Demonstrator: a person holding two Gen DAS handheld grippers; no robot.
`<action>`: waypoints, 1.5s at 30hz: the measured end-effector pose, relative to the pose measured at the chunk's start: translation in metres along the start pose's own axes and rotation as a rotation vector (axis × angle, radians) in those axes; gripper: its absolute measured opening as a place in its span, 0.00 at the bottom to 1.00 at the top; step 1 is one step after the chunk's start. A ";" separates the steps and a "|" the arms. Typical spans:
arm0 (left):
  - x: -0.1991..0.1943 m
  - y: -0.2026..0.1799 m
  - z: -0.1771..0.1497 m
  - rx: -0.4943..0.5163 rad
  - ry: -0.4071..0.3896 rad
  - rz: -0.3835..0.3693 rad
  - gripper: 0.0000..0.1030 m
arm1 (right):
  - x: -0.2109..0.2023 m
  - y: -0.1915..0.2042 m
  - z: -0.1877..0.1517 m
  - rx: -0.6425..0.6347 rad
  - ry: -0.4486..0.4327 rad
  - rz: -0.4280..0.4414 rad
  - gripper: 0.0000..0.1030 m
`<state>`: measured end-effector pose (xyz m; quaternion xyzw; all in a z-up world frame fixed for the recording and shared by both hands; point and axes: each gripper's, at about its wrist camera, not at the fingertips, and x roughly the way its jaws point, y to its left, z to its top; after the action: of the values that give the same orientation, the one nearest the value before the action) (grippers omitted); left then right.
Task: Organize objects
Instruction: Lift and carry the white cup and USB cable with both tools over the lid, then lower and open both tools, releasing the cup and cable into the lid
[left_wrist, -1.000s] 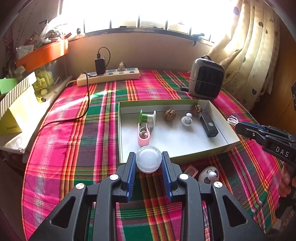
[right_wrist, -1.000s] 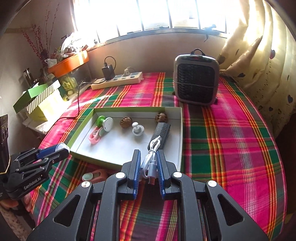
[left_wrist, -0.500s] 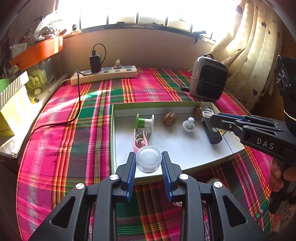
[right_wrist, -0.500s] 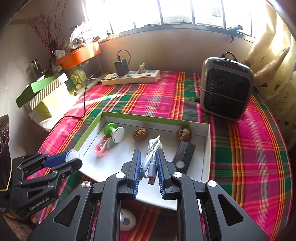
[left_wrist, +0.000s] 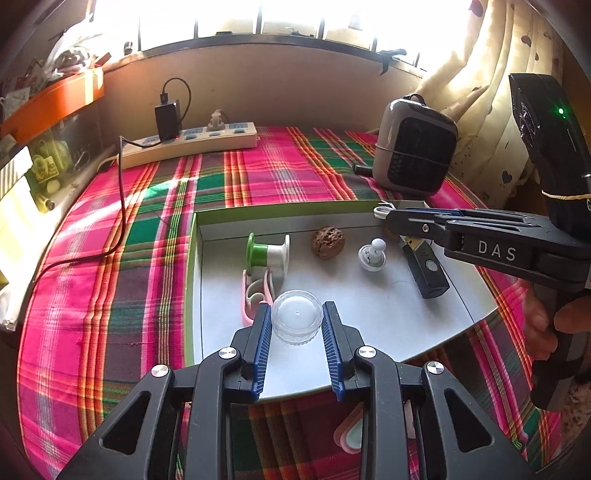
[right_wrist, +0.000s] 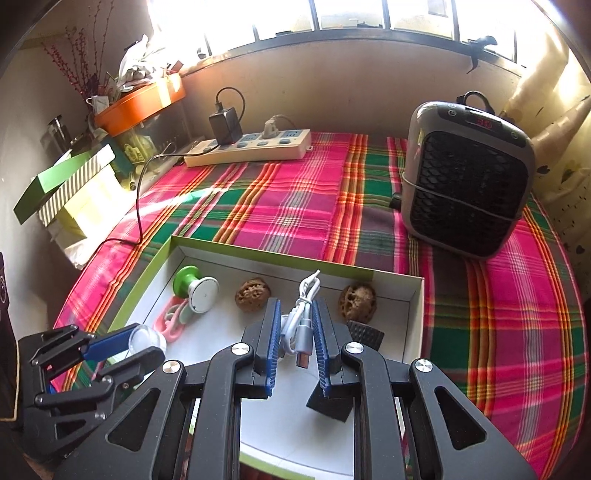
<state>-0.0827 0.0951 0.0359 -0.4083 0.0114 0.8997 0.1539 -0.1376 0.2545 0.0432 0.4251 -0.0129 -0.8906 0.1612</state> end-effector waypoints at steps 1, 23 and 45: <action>0.003 0.000 0.001 0.000 0.005 -0.001 0.25 | 0.003 -0.001 0.001 0.001 0.008 0.009 0.18; 0.024 -0.009 0.010 0.025 0.030 -0.001 0.25 | 0.029 -0.011 0.006 0.019 0.077 0.019 0.15; 0.036 -0.008 0.008 0.023 0.060 0.003 0.25 | 0.030 -0.013 0.006 0.034 0.070 0.020 0.15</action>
<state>-0.1085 0.1133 0.0157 -0.4335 0.0272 0.8870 0.1567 -0.1628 0.2573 0.0224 0.4584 -0.0267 -0.8732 0.1630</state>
